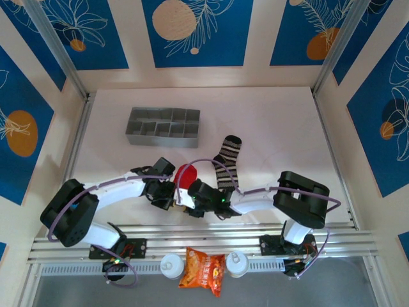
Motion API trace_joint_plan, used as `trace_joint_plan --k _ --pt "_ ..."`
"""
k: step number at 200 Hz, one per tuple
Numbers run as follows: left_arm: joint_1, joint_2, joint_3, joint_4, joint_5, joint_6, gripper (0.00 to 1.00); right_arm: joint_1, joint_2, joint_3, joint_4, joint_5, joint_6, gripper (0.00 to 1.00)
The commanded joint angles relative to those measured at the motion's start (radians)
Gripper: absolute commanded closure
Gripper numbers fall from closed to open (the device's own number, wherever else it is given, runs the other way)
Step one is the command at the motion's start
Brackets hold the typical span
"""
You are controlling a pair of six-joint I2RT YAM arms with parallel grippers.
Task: Roll the socks
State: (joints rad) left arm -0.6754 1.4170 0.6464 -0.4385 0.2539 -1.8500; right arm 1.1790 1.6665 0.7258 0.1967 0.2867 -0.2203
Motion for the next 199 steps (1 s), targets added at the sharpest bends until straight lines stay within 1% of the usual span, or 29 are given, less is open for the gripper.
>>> trace_joint_plan --k 1,19,30,33,43,52,70,84,101,110,126,143,155,171,187,199 --pt "0.003 0.02 -0.001 -0.071 -0.011 0.006 1.0 0.001 0.027 0.036 -0.025 0.015 0.04 0.78" --pt "0.003 0.013 -0.001 -0.074 -0.013 0.006 1.0 -0.019 0.023 0.041 -0.048 -0.014 0.086 0.87" --pt "0.004 0.006 -0.003 -0.076 -0.015 0.005 1.0 -0.042 0.021 0.044 -0.073 -0.062 0.125 0.92" --pt "0.004 0.003 -0.005 -0.076 -0.016 0.005 0.99 -0.05 0.021 0.046 -0.081 -0.079 0.138 0.93" --pt "0.005 -0.01 -0.006 -0.081 -0.025 0.004 0.91 -0.083 0.023 0.055 -0.112 -0.166 0.18 0.97" --pt "0.006 -0.025 -0.001 -0.091 -0.042 0.01 0.83 -0.115 0.031 0.063 -0.134 -0.24 0.224 1.0" --pt "0.012 -0.066 0.025 -0.128 -0.082 0.043 0.63 -0.195 0.049 0.065 -0.145 -0.407 0.326 1.0" --pt "0.017 -0.096 0.051 -0.168 -0.108 0.075 0.53 -0.25 0.072 0.07 -0.152 -0.524 0.384 1.0" --pt "0.02 -0.13 0.078 -0.208 -0.136 0.115 0.4 -0.293 0.103 0.098 -0.189 -0.618 0.425 1.0" --pt "0.02 -0.149 0.092 -0.222 -0.15 0.142 0.37 -0.316 0.123 0.118 -0.21 -0.663 0.442 1.0" --pt "0.017 -0.171 0.103 -0.21 -0.154 0.196 0.38 -0.358 0.159 0.15 -0.236 -0.739 0.491 1.0" --pt "0.009 -0.175 0.102 -0.198 -0.123 0.226 0.45 -0.398 0.204 0.199 -0.28 -0.814 0.529 1.0" --pt "-0.004 -0.174 0.091 -0.168 -0.109 0.232 0.5 -0.415 0.239 0.254 -0.348 -0.846 0.536 1.0" --pt "-0.016 -0.167 0.065 -0.082 -0.092 0.237 0.57 -0.429 0.275 0.306 -0.404 -0.861 0.538 1.0" --pt "-0.021 -0.144 0.059 -0.033 -0.085 0.242 0.62 -0.441 0.292 0.33 -0.426 -0.874 0.542 1.0" --pt "-0.021 -0.116 0.061 -0.019 -0.088 0.251 0.64 -0.448 0.306 0.348 -0.448 -0.877 0.548 1.0"
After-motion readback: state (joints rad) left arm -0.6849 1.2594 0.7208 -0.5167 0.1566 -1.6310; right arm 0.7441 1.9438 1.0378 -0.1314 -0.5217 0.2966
